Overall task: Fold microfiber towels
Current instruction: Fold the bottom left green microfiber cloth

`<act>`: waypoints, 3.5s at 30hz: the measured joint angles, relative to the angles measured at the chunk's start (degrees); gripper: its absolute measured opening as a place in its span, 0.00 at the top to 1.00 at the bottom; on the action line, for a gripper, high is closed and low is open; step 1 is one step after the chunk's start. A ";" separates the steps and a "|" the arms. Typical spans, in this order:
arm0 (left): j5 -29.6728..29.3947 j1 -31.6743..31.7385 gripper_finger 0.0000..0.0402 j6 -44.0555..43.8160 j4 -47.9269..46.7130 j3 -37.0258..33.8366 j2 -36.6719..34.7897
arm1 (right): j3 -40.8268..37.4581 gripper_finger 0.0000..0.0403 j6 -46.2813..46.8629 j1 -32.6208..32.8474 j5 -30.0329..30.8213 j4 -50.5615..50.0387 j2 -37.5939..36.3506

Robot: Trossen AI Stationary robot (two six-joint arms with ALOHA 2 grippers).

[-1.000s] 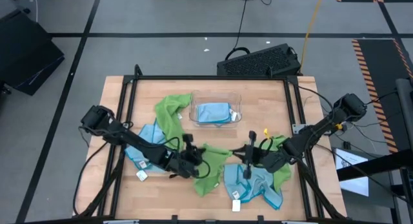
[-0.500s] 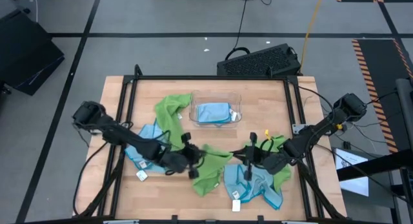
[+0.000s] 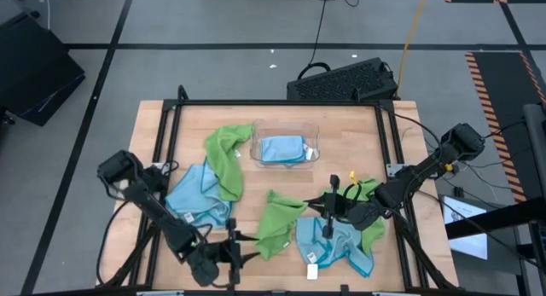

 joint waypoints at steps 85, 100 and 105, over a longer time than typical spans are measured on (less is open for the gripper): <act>-1.27 23.59 0.27 -1.21 -40.89 -0.07 -10.21 | -3.78 0.99 1.15 -3.42 -14.86 9.28 0.02; 7.52 26.00 0.27 5.99 -28.51 -0.03 -10.54 | -3.80 0.99 4.78 -5.62 -14.88 4.46 0.02; 8.12 21.57 0.23 7.09 -24.46 -0.02 -10.54 | -3.80 0.99 4.78 -5.62 -14.86 4.29 0.02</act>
